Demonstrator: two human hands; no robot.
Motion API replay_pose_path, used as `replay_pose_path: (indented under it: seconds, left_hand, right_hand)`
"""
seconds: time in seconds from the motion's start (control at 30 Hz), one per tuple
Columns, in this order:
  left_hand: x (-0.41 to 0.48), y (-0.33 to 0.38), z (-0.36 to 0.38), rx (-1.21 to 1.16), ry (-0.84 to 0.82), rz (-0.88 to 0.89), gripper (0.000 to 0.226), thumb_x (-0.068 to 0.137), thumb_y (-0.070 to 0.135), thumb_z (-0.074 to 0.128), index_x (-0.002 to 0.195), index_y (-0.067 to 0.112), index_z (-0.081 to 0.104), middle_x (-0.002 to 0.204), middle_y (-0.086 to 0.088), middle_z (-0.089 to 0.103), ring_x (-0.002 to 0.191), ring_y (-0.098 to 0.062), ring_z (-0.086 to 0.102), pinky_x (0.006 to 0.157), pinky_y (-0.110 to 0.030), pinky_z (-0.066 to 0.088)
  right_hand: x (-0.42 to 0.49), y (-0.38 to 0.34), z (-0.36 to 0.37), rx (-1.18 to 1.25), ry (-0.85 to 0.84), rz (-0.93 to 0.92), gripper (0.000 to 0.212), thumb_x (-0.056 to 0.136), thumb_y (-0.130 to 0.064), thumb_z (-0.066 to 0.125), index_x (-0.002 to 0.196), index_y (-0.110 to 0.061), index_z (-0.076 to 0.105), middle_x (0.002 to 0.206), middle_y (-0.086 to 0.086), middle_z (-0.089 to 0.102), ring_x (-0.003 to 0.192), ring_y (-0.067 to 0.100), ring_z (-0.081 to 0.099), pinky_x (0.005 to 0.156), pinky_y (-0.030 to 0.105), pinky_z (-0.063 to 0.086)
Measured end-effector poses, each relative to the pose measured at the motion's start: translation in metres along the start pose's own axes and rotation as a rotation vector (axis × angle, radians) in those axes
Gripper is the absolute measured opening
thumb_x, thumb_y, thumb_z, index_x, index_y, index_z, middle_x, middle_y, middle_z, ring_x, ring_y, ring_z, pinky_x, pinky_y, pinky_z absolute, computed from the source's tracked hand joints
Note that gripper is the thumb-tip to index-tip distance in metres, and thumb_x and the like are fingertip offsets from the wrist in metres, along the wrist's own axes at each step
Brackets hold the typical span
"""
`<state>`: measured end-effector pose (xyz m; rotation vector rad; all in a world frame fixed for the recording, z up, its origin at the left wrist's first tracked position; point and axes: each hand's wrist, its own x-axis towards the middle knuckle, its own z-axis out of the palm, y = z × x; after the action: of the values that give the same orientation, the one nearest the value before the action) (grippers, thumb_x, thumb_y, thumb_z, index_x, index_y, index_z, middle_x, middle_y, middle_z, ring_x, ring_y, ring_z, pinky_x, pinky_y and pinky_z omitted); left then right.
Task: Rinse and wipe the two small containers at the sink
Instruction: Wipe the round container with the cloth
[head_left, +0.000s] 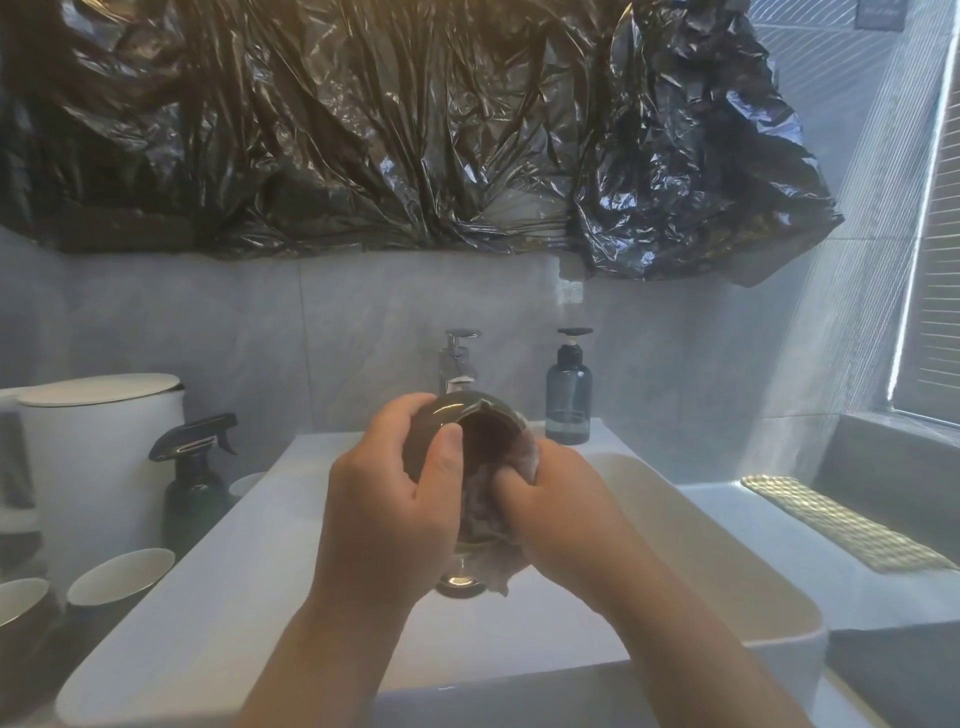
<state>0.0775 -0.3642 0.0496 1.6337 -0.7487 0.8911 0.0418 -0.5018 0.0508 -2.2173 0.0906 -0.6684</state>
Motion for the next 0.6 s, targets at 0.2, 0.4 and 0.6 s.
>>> replay_pose_path:
  seconds: [0.2,0.4,0.6]
  left_hand:
    - [0.003,-0.005,0.003,0.058,-0.353,-0.284,0.010,0.089,0.041,0.063,0.091,0.034,0.068,0.080,0.015,0.070,0.079,-0.004,0.065,0.067,-0.025,0.052]
    - [0.005,0.000,-0.004,0.121,-0.438,-0.221,0.023,0.088,0.050,0.057,0.097,0.034,0.069,0.087,0.013,0.071,0.083,-0.009,0.065,0.076,-0.035,0.055]
    - [0.005,0.004,-0.001,0.148,-0.277,-0.205,0.009,0.094,0.039,0.060,0.096,0.033,0.067,0.083,0.016,0.069,0.082,-0.006,0.063,0.068,-0.017,0.048]
  right_hand:
    - [-0.002,-0.001,-0.006,-0.246,0.023,-0.018,0.025,0.100,-0.036,0.045,0.077,-0.026,0.042,0.071,-0.005,0.055,0.063,0.019,0.060,0.059,0.034,0.056]
    - [-0.008,-0.012,-0.016,-0.405,0.032,-0.154,0.019,0.098,-0.032,0.048,0.082,-0.028,0.038,0.068,-0.013,0.043,0.056,-0.001,0.040,0.046,0.016,0.034]
    - [-0.003,-0.002,-0.007,-0.168,-0.022,-0.045,0.017,0.098,-0.034,0.047,0.084,-0.025,0.048,0.073,-0.005,0.060,0.063,0.016,0.061,0.055,0.030,0.052]
